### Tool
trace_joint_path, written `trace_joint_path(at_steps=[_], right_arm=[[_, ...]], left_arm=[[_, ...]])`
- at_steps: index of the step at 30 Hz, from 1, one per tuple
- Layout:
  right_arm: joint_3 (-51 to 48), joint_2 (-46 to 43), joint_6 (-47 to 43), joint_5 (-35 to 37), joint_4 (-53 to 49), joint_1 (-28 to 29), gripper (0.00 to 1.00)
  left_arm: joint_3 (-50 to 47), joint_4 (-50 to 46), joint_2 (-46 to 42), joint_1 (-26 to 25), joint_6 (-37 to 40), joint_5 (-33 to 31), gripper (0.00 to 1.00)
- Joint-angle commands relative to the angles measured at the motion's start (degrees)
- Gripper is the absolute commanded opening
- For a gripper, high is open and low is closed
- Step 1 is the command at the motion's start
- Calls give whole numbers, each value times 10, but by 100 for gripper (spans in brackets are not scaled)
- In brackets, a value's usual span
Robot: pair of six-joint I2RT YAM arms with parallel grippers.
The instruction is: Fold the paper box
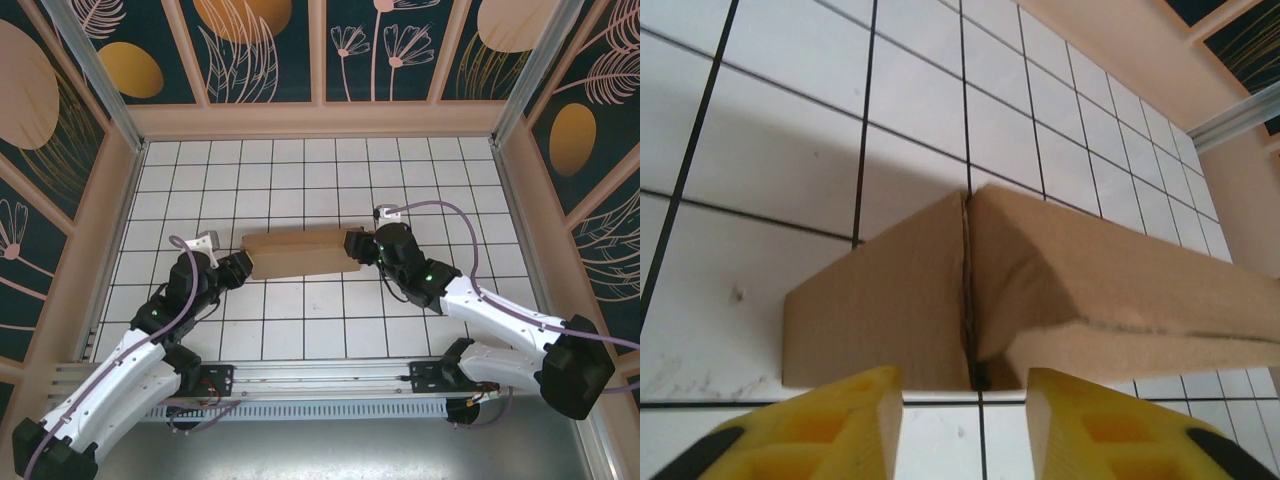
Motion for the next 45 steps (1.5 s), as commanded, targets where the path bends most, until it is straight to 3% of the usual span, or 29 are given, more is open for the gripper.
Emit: trace_joint_path(at_steps=[1, 7, 11, 16, 22, 33, 45], right_arm=[[-24, 11, 6, 22, -29, 10, 55], [-23, 23, 10, 32, -36, 12, 55], [-23, 27, 15, 36, -39, 12, 55], [-24, 27, 17, 32, -40, 12, 55], [-23, 24, 17, 29, -41, 12, 55], [-33, 12, 20, 28, -52, 13, 56], [-39, 16, 23, 27, -45, 13, 56]], left_arm=[[17, -70, -16, -2, -10, 35, 40], [58, -113, -30, -2, 0, 39, 40], [127, -191, -25, -3, 21, -33, 40], [181, -211, -31, -2, 33, -79, 43], [237, -188, 33, -3, 52, -111, 61], [211, -72, 107, 4, 35, -101, 74], [125, 22, 101, 55, -36, 3, 73]])
